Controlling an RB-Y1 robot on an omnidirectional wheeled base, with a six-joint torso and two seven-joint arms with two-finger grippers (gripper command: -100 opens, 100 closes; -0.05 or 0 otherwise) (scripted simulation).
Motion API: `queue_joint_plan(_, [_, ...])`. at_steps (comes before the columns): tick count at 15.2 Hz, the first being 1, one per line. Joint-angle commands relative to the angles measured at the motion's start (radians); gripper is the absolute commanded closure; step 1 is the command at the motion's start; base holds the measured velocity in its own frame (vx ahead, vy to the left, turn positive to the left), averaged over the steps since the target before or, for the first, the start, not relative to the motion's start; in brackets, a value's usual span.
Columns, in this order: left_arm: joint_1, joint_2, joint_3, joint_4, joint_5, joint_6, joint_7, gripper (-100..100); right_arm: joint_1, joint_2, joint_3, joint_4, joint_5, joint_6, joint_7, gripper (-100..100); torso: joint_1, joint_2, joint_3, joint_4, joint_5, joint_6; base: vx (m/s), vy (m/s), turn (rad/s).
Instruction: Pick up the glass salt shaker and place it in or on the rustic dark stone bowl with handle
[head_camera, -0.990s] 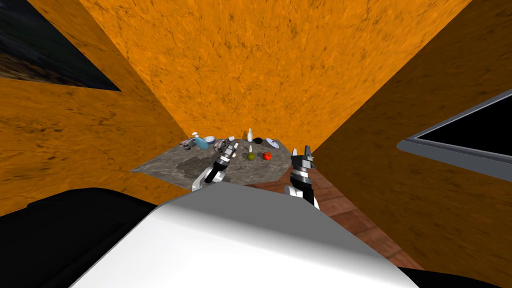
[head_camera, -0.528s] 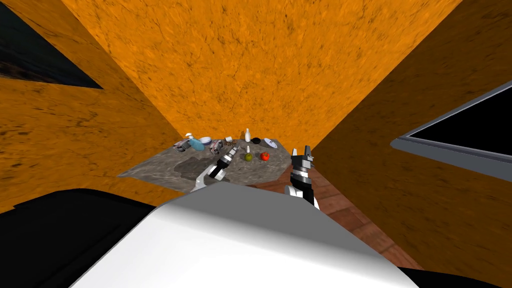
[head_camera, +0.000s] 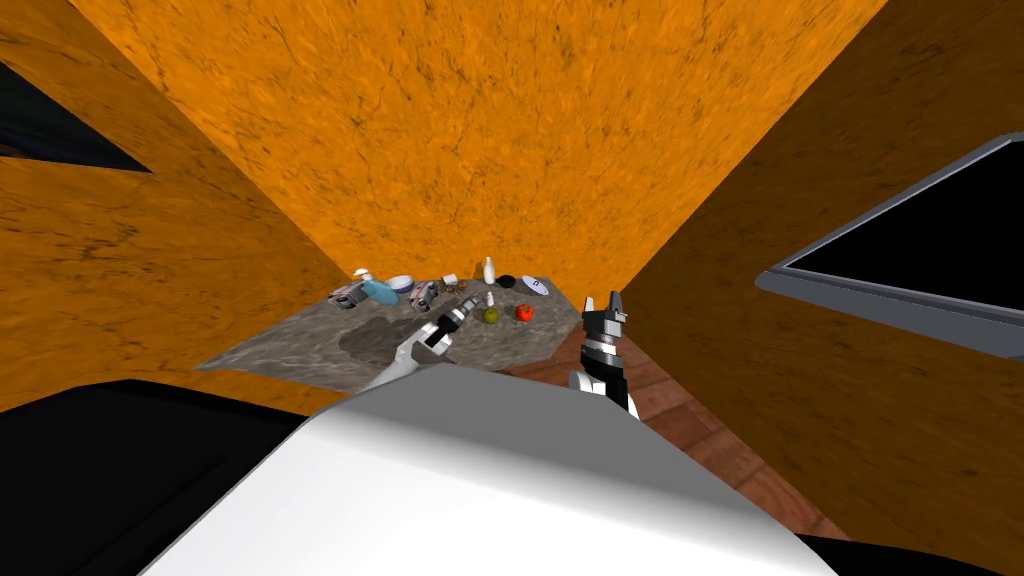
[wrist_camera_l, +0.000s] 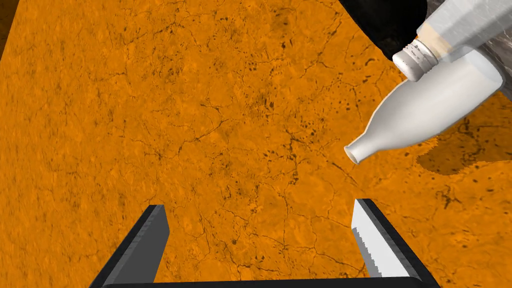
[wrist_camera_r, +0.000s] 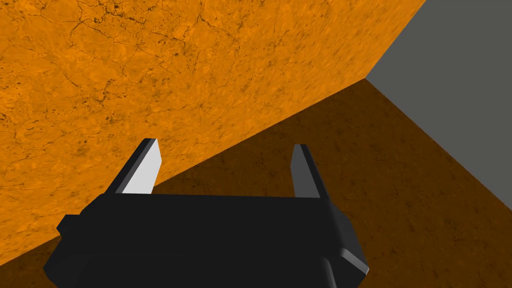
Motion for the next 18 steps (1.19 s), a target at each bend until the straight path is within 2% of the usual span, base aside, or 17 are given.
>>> queue_joint_plan(1, [-0.025,0.028,-0.016,0.037,-0.017,0.031,-0.023,-100,0.000,0.000,0.000,0.000,0.000,0.000,0.000,0,0.000,0.000,0.000,0.000,0.000,0.000,0.020,-0.019,-0.077])
queue_joint_plan(2, [-0.043,0.050,-0.026,0.065,-0.028,0.050,-0.037,-100,0.000,0.000,0.000,0.000,0.000,0.000,0.000,0,0.000,0.000,0.000,0.000,0.000,0.000,0.023,-0.022,-0.150])
queue_joint_plan(3, [-0.043,0.050,-0.026,0.065,-0.028,0.050,-0.037,-100,0.000,0.000,0.000,0.000,0.000,0.000,0.000,0,0.000,0.000,0.000,0.000,0.000,0.000,0.022,-0.017,-0.101])
queue_joint_plan(5, [-0.078,0.091,-0.047,0.117,-0.048,0.089,-0.065,-100,0.000,0.000,0.000,0.000,0.000,0.000,0.000,0,0.000,0.000,0.000,0.000,0.000,0.000,0.016,-0.020,-0.117])
queue_joint_plan(6, [-0.078,0.091,-0.047,0.117,-0.048,0.089,-0.065,-100,0.000,0.000,0.000,0.000,0.000,0.000,0.000,0,0.000,0.000,0.000,0.000,0.000,0.000,0.012,-0.016,-0.101])
queue_joint_plan(8, [-0.111,0.129,-0.069,0.168,-0.067,0.127,-0.093,-100,0.000,0.000,0.000,0.000,0.000,0.000,0.000,0,0.000,0.001,0.000,0.000,0.000,0.000,0.007,-0.014,-0.133])
queue_joint_plan(9, [-0.111,0.129,-0.069,0.168,-0.067,0.127,-0.093,-100,0.000,0.000,0.000,0.000,0.000,0.000,0.000,0,0.000,0.001,0.000,0.000,0.000,0.000,0.005,-0.011,-0.114])
queue_joint_plan(11, [-0.141,0.163,-0.091,0.217,-0.085,0.165,-0.122,-100,0.000,0.000,0.000,0.000,0.000,0.000,0.000,0,0.001,0.001,0.001,0.000,0.000,0.000,0.008,-0.009,-0.139])
queue_joint_plan(12, [-0.141,0.163,-0.091,0.217,-0.085,0.165,-0.122,-100,0.000,0.000,0.000,0.000,0.000,0.000,0.000,0,0.001,0.001,0.000,0.000,0.000,0.000,0.011,-0.003,-0.127])
queue_joint_plan(14, [-0.167,0.191,-0.113,0.261,-0.101,0.201,-0.148,-100,0.000,0.000,0.000,0.000,0.000,0.000,0.000,0,0.001,0.001,0.000,0.000,0.000,0.000,0.014,0.000,-0.166])
queue_joint_plan(15, [-0.167,0.191,-0.113,0.261,-0.101,0.201,-0.148,-100,0.000,0.000,0.000,0.000,0.000,0.000,0.000,0,0.001,0.001,0.000,0.000,0.000,0.000,0.014,0.007,-0.127])
queue_joint_plan(18, [-0.197,0.224,-0.144,0.319,-0.119,0.249,-0.185,-100,0.000,0.000,0.000,0.000,0.000,0.000,0.000,0,0.002,0.001,0.000,0.000,0.000,0.000,0.007,0.006,-0.157])
